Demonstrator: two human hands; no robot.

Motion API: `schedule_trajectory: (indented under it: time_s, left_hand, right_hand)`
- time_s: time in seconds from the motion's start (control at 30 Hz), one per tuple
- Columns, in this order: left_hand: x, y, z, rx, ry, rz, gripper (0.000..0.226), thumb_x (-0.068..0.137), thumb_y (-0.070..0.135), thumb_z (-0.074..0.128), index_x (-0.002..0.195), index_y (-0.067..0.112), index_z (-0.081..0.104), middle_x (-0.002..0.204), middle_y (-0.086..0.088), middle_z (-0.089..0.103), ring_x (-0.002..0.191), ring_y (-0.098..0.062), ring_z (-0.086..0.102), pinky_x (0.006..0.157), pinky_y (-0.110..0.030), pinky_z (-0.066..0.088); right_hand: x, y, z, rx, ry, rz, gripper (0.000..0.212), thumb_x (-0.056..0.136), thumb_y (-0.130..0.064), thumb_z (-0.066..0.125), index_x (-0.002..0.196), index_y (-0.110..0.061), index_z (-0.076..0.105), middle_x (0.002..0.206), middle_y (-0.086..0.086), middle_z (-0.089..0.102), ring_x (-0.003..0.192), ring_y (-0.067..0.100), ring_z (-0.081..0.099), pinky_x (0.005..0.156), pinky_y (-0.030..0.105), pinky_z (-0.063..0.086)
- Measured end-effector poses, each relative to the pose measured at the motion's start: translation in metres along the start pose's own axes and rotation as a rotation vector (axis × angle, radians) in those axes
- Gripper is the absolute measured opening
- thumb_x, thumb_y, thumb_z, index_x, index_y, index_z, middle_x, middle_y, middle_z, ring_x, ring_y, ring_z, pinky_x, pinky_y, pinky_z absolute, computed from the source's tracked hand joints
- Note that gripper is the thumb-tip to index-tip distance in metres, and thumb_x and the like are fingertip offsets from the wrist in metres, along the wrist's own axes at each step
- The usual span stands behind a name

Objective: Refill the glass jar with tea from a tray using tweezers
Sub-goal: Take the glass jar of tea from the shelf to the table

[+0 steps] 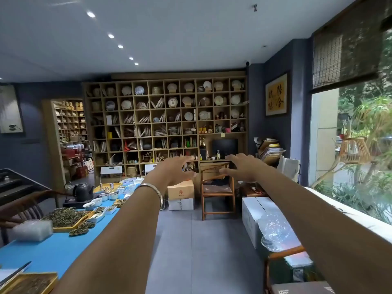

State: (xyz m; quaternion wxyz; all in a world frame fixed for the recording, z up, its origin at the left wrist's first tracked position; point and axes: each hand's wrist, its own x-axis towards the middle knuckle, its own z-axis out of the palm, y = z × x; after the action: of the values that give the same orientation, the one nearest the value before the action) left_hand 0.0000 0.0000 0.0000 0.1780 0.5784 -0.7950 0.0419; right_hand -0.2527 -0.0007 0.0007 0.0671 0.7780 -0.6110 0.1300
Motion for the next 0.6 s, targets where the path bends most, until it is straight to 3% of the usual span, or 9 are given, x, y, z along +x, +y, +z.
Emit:
schedule_trajectory:
  time_s: [0.33, 0.6]
  left_hand:
    - [0.101, -0.027, 0.039, 0.089, -0.057, -0.029, 0.072, 0.092, 0.059, 0.050, 0.153, 0.032, 0.023, 0.156, -0.001, 0.037, 0.142, -0.027, 0.036, 0.112, -0.046, 0.032]
    - [0.236, -0.045, 0.082, 0.067, -0.080, -0.106, 0.072, 0.090, 0.056, 0.055, 0.152, 0.033, 0.025, 0.156, -0.003, 0.038, 0.139, -0.027, 0.040, 0.111, -0.046, 0.037]
  right_hand:
    - [0.106, 0.040, 0.030, -0.031, 0.066, -0.035, 0.079, 0.086, -0.072, 0.039, 0.150, -0.028, 0.021, 0.154, 0.011, 0.029, 0.138, 0.035, 0.032, 0.110, 0.053, 0.031]
    - [0.232, 0.095, 0.065, -0.011, 0.058, -0.108, 0.080, 0.085, -0.071, 0.042, 0.149, -0.028, 0.021, 0.152, 0.011, 0.033, 0.136, 0.035, 0.035, 0.107, 0.052, 0.036]
